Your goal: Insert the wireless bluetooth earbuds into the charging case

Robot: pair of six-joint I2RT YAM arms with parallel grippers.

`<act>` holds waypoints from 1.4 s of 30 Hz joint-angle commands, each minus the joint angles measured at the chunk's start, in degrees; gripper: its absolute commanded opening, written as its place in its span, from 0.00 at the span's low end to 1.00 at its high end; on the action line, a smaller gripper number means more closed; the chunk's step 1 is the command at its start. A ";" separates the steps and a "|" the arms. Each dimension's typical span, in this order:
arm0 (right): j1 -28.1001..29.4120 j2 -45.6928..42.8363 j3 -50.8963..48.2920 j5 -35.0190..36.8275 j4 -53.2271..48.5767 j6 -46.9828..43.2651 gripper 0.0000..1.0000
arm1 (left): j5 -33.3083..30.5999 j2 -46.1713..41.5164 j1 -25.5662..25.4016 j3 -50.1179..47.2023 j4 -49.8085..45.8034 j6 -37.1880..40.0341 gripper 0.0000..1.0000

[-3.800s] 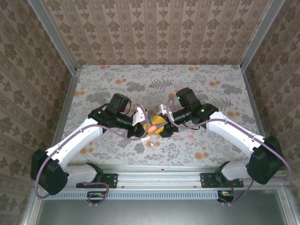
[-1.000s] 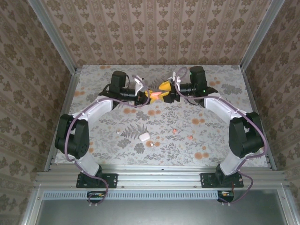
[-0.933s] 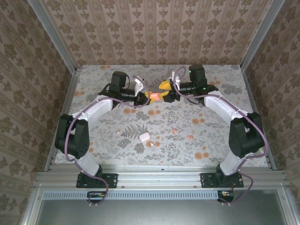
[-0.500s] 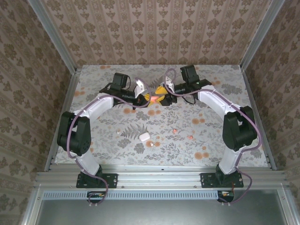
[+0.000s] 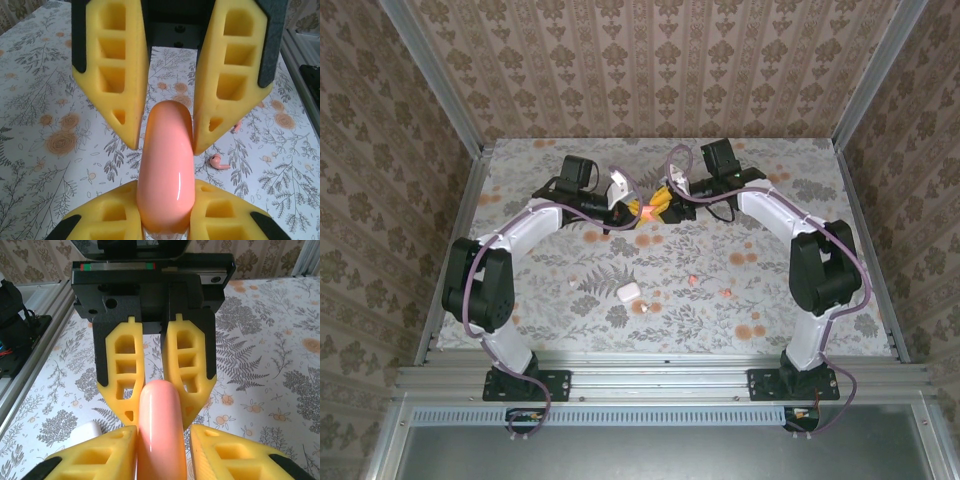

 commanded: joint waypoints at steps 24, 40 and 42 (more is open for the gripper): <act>-3.62 -3.54 -4.04 -12.22 12.13 5.14 0.12 | 11.66 -0.96 2.11 -4.85 20.58 -12.16 0.48; -2.72 -3.90 -4.33 -12.43 14.22 6.67 0.13 | 13.21 -0.46 0.16 -3.98 21.75 -13.68 0.33; -2.58 -4.05 -4.33 -12.49 14.08 6.77 0.12 | 13.21 -0.53 0.01 -4.00 21.77 -13.89 0.30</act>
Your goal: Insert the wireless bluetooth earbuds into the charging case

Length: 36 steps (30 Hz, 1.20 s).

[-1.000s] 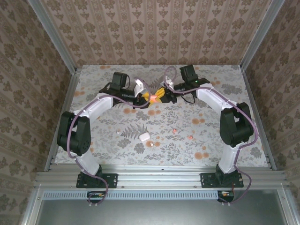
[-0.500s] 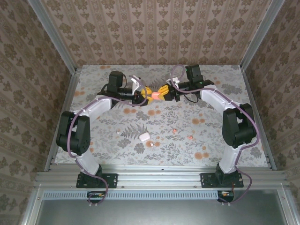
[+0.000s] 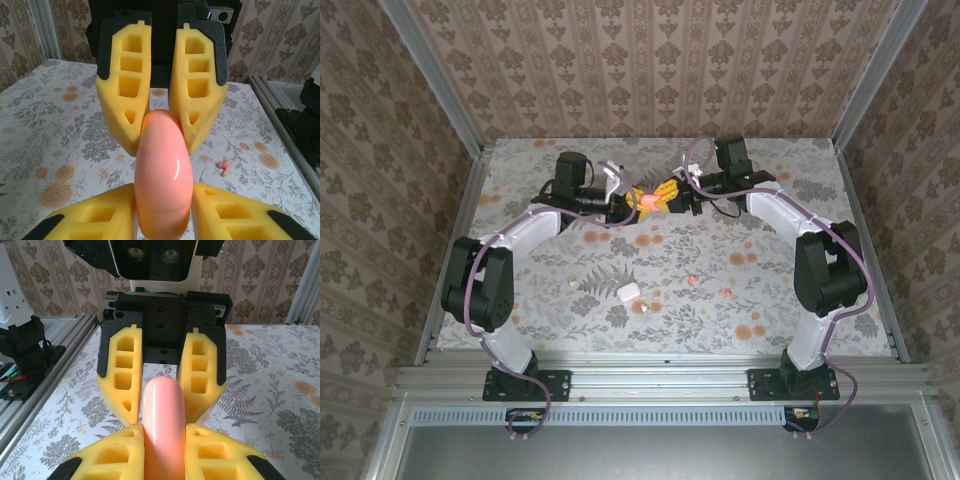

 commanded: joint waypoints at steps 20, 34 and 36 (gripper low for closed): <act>-0.92 -2.15 -0.43 6.87 8.08 11.61 0.41 | 0.71 -1.50 -1.72 0.21 -2.95 3.06 0.10; -3.94 -1.31 1.21 10.29 10.83 20.91 0.43 | -0.63 -1.08 -1.29 -1.53 0.34 1.42 0.09; -4.44 -1.81 1.88 12.55 9.50 24.81 0.45 | -1.62 -0.64 -0.99 -2.91 3.81 -1.04 0.09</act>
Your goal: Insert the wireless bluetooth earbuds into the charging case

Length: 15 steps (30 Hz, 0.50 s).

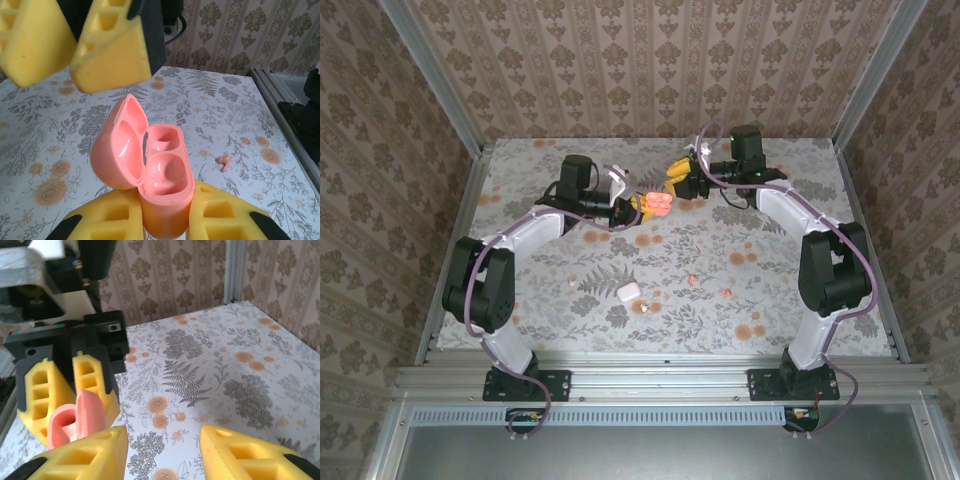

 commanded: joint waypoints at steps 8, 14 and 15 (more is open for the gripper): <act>-1.18 -4.57 4.65 20.73 -27.54 15.70 0.46 | -4.85 -0.72 2.13 -9.33 14.91 -8.51 0.09; -1.05 -6.61 0.58 32.69 -42.48 31.69 0.46 | -9.44 -3.03 2.44 -13.28 14.19 -8.73 0.10; -1.05 -6.82 -0.44 34.31 -44.30 35.32 0.46 | -10.63 -3.59 2.49 -13.99 13.95 -8.70 0.10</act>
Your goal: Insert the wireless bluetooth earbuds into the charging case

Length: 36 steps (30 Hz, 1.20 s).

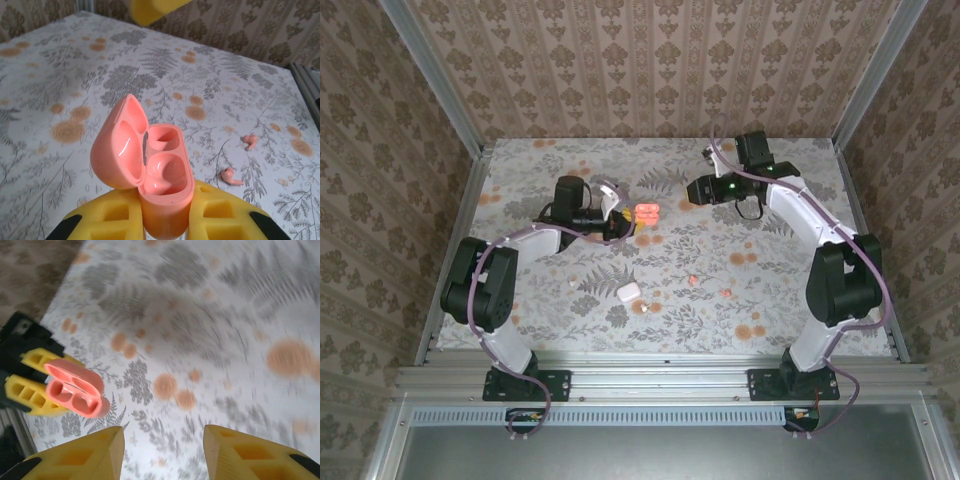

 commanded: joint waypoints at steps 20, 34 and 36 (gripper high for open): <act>13.43 11.34 -6.15 21.19 -20.95 32.54 0.52 | -6.79 -7.27 0.11 -6.69 0.70 -0.22 0.10; 14.53 15.23 -6.38 20.07 -20.00 32.80 0.41 | -6.08 -6.83 0.09 -5.93 -0.01 -0.08 0.10; 14.70 15.09 -6.68 20.12 -19.98 33.04 0.39 | -6.03 -6.68 0.09 -5.86 -0.11 -0.15 0.10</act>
